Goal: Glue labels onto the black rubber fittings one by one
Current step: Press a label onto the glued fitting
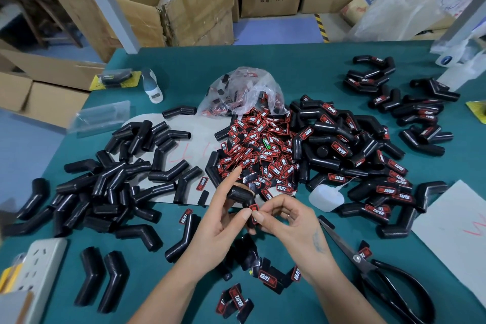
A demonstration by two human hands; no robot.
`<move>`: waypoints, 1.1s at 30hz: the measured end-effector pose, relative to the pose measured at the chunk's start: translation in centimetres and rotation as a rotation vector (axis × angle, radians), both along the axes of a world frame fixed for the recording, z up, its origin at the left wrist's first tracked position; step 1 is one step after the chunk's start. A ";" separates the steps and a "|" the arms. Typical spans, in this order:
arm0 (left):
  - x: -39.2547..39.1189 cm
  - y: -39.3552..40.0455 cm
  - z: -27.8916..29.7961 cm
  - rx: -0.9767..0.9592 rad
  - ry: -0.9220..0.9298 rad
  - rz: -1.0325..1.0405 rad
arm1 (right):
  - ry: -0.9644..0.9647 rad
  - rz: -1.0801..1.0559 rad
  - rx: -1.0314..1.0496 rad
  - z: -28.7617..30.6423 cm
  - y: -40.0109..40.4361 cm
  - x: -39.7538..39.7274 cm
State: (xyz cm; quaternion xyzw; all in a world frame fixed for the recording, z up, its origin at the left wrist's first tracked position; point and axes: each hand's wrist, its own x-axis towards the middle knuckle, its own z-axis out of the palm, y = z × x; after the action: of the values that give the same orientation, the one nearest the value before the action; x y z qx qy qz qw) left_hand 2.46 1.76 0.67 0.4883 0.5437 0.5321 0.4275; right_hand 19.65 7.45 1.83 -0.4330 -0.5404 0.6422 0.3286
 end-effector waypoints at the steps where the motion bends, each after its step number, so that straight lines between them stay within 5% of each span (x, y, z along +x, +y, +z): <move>1: -0.1 0.0 -0.1 0.002 0.004 -0.001 | -0.004 0.002 0.004 0.0 0.0 0.0; 23: 0.2 -0.1 -0.8 0.001 0.032 0.043 | -0.039 -0.012 0.060 -0.2 -0.2 0.1; 33: 1.0 0.6 -0.1 0.043 -0.434 0.262 | 0.005 -0.106 0.048 -0.9 -0.2 0.0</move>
State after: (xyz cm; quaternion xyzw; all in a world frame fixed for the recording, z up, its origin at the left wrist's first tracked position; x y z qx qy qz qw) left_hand 3.43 2.39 0.53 0.2969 0.4864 0.6868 0.4512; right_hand 19.60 7.28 0.96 -0.4514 -0.5314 0.6117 0.3737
